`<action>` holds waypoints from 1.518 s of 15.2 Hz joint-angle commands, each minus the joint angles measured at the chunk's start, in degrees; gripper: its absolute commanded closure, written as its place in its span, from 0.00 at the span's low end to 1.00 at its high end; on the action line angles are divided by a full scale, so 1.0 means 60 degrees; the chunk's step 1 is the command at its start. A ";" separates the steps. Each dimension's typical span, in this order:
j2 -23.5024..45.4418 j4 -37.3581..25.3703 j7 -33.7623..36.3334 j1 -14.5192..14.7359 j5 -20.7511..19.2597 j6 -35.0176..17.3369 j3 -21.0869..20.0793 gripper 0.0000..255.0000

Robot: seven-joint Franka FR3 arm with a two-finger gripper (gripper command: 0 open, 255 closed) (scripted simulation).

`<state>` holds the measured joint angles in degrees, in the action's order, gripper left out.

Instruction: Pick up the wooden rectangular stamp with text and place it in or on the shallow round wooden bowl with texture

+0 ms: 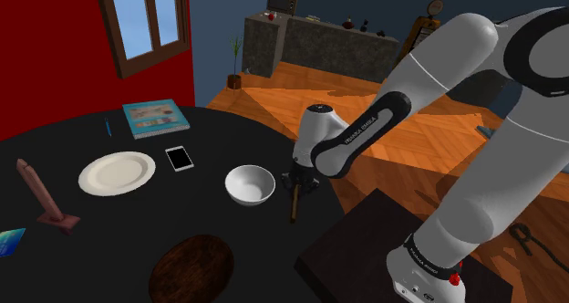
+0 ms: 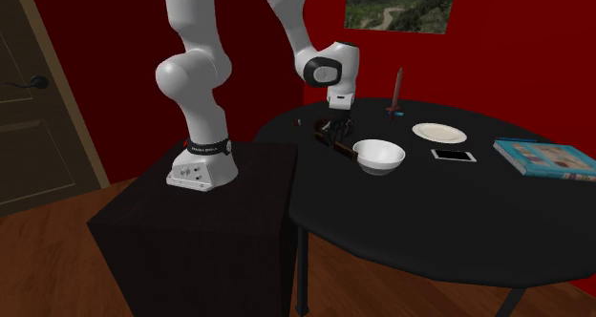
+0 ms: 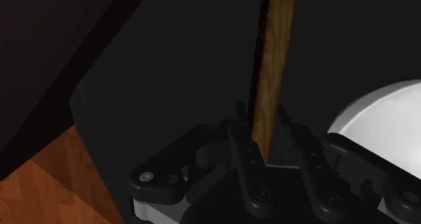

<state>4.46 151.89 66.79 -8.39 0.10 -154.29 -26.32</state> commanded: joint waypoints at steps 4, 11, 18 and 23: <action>0.0636 -0.0782 0.1817 0.0867 -0.0658 0.0200 -0.0365 1.00; 0.1846 -0.2389 0.4131 0.2324 -0.1704 0.0742 -0.0433 1.00; 0.3250 -0.4481 0.5890 0.3900 -0.2478 0.1571 -0.0246 1.00; 0.4366 -0.6282 0.6803 0.4998 -0.2854 0.2332 -0.0087 1.00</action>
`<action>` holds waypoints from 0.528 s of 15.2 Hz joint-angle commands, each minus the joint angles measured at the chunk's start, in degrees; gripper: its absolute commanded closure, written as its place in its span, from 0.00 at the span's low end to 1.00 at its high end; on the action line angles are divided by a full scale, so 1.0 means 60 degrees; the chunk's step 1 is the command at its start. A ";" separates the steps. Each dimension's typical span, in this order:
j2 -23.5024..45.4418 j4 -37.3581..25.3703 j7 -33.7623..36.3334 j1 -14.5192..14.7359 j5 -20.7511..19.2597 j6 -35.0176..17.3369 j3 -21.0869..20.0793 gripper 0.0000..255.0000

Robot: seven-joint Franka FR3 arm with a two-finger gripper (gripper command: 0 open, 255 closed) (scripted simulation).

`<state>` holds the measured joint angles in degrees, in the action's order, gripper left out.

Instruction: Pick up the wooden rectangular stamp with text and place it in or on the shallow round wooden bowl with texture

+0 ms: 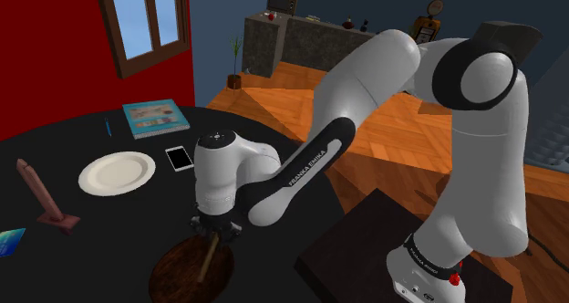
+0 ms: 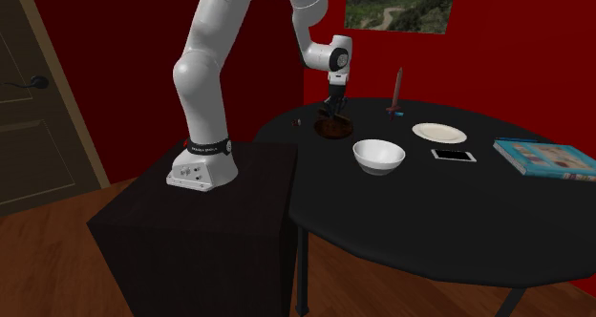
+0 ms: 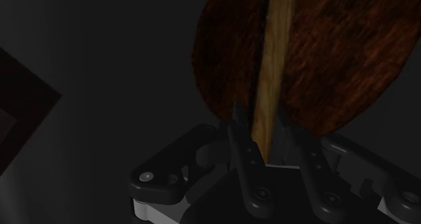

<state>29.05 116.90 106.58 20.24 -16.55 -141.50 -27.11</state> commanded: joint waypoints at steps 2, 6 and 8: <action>0.0744 -0.1254 0.0460 0.0663 -0.0192 0.0545 0.0113 1.00; 0.1350 -0.1994 0.0722 0.1092 -0.0365 0.0695 0.0252 1.00; 0.1539 -0.2021 0.0769 0.1154 -0.0454 0.0536 0.0336 1.00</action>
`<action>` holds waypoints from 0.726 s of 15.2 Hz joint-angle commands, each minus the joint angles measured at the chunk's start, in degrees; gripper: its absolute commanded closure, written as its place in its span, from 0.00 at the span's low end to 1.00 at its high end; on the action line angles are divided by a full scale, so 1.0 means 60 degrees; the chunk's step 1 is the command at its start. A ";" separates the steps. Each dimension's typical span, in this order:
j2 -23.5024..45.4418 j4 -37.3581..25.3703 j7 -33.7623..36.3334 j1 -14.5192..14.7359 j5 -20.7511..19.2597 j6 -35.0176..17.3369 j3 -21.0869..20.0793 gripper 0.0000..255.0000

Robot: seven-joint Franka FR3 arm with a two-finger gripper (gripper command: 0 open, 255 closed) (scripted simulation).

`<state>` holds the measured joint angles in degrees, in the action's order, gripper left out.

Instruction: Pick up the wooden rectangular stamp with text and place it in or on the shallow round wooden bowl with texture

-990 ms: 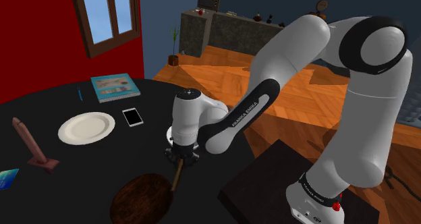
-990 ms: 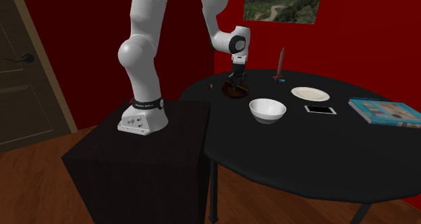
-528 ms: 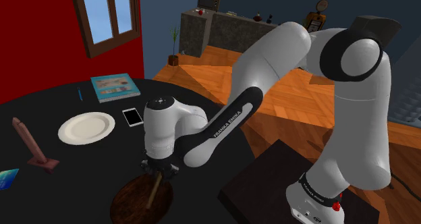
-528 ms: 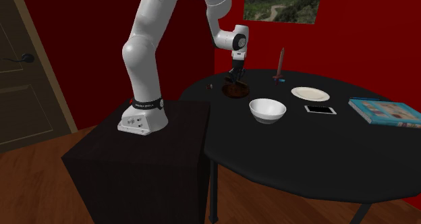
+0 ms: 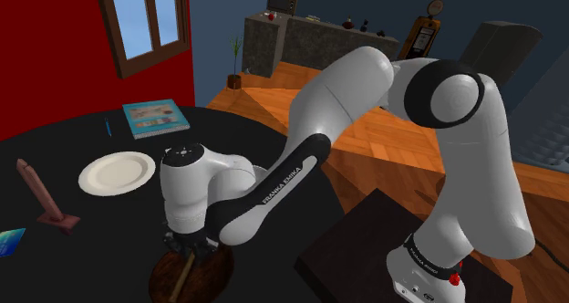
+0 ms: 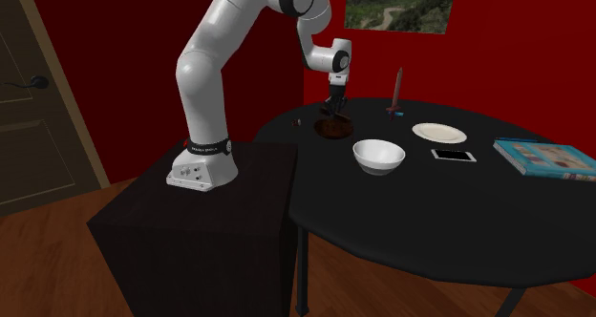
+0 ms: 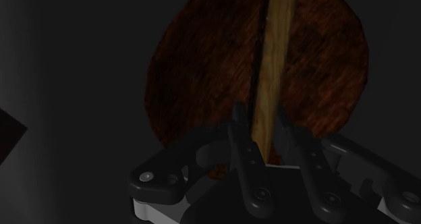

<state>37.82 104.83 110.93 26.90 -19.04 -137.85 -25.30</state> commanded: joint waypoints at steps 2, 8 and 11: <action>0.0272 -0.0044 0.0090 0.0106 -0.0129 -0.0227 0.0118 1.00; 0.0871 -0.0200 0.0220 0.0299 -0.0378 -0.0670 0.0376 1.00; 0.0966 -0.0231 0.0238 0.0329 -0.0414 -0.0735 0.0415 1.00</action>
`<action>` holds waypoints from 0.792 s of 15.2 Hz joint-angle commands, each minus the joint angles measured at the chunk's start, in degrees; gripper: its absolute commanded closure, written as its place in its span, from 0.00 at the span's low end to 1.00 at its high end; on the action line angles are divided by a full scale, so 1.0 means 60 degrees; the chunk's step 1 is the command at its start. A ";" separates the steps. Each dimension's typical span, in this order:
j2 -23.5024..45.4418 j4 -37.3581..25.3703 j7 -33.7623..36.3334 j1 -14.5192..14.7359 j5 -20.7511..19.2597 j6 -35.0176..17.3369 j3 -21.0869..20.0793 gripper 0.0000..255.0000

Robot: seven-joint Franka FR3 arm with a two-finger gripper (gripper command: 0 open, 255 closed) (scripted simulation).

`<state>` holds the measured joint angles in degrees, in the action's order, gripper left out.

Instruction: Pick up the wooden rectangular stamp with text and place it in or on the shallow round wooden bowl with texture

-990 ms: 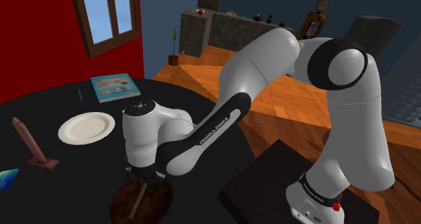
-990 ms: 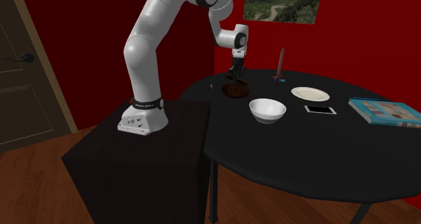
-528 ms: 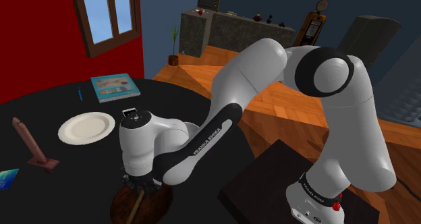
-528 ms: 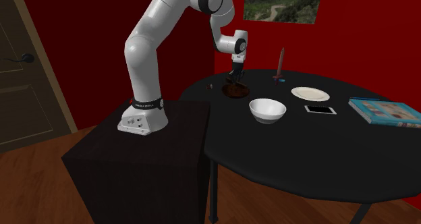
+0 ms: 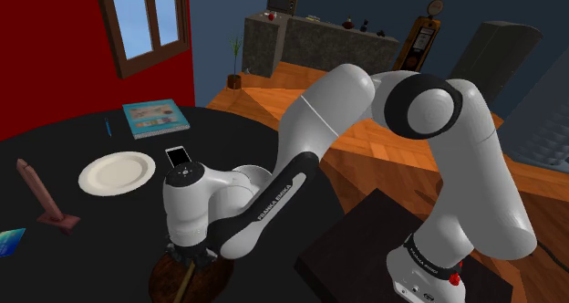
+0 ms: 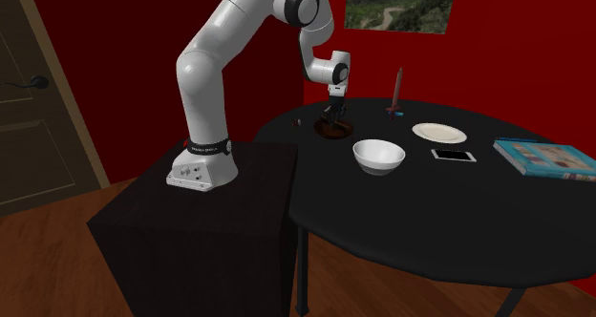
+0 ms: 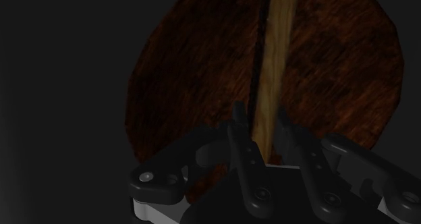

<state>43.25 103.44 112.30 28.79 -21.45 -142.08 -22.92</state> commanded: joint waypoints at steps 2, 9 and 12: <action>0.0061 0.0001 0.0010 0.0013 -0.0013 -0.0030 0.0018 1.00; 0.0100 -0.0049 0.0009 0.0025 -0.0018 -0.0018 0.0025 0.00; 0.0062 0.0000 0.0012 0.0012 -0.0014 -0.0029 0.0017 0.00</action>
<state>43.73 103.28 112.36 28.90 -21.54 -142.21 -22.80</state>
